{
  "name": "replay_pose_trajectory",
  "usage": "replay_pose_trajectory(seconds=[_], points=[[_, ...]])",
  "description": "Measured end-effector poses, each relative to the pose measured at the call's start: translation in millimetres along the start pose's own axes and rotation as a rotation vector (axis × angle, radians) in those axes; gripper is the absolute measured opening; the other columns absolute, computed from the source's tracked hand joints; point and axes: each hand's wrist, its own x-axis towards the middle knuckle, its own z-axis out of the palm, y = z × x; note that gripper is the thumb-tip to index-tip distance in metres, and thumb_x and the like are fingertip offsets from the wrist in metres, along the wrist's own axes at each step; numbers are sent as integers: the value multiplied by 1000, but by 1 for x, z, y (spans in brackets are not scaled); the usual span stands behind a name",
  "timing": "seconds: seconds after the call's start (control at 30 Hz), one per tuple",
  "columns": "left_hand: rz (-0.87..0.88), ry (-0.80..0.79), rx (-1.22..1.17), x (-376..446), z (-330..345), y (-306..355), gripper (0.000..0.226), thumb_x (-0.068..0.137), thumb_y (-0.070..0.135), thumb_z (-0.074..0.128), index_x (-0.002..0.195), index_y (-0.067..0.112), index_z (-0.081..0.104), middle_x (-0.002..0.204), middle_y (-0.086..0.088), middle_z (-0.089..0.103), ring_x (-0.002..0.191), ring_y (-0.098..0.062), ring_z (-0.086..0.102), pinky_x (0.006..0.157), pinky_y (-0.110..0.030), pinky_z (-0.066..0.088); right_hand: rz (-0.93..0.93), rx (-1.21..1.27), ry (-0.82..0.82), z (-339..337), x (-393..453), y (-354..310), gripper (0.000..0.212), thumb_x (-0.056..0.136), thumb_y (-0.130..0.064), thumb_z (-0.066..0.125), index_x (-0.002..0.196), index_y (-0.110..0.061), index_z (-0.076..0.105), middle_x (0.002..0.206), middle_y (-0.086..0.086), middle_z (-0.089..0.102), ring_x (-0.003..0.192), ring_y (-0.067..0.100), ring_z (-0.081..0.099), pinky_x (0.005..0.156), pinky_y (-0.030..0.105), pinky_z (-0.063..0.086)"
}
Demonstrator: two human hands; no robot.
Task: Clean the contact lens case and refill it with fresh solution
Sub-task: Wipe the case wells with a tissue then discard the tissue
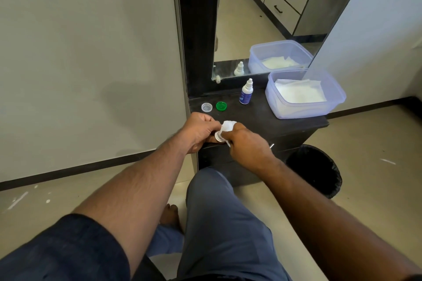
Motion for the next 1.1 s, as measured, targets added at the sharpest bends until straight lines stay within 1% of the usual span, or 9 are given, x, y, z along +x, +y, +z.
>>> replay_pose_trajectory(seconds=[0.1,0.3,0.47,0.57,0.67,0.73,0.87,0.97,1.1], points=[[13,10,20,1,-1,-1,15,78,-11,63,67,-3,58,67,-17,59,49,-19,62,46,-26,55,-15,148,-52,3,1,-5,37,94,-7,48,126,-17,60,127,12,53,116,30,53,99,35,42],[2,-17,19,0,-1,1,9,79,-9,66,72,-6,60,68,-17,63,51,-17,66,46,-24,54,23,18,1,1,0,-1,41,92,-11,51,130,-25,56,132,10,49,111,32,57,93,41,48],[10,-6,32,1,-2,-1,6,80,-8,64,75,-6,61,68,-18,62,50,-17,64,46,-24,53,-54,48,-91,-4,4,3,40,93,-10,49,131,-24,56,127,11,52,112,28,55,96,37,45],[8,-16,14,2,-2,-1,7,79,-9,65,75,-6,61,69,-18,62,54,-20,66,49,-27,56,-43,-162,-90,-11,4,6,43,94,-17,50,134,-31,50,132,10,46,109,29,57,90,41,50],[14,-17,8,4,-2,-2,12,81,-10,63,70,-5,59,67,-17,61,49,-18,63,47,-26,55,-128,-124,-66,-2,5,-5,38,93,-13,47,129,-22,53,118,11,50,99,29,59,80,37,49],[17,-9,23,5,-3,-3,10,81,-9,63,72,-6,60,67,-17,61,48,-17,62,46,-25,54,-145,-33,-89,4,4,-2,41,93,-10,45,131,-22,52,116,11,50,100,31,59,84,39,50],[23,-17,20,4,-2,-4,5,79,-9,65,83,-8,62,73,-19,61,56,-20,64,50,-28,57,-162,-130,-83,-3,4,19,41,94,-13,49,133,-24,53,128,9,51,112,27,55,95,37,47],[22,-29,13,5,-3,-4,10,78,-9,65,73,-4,58,72,-18,60,61,-23,64,55,-33,60,-87,198,116,-9,4,26,27,92,-7,52,115,-10,66,107,8,56,102,23,56,84,20,40],[7,-32,-1,6,-4,-4,8,79,-7,66,75,-5,60,73,-19,62,59,-20,65,48,-27,57,378,1206,244,-14,-7,24,18,94,-9,47,89,-16,63,96,8,63,87,19,60,68,25,47]])
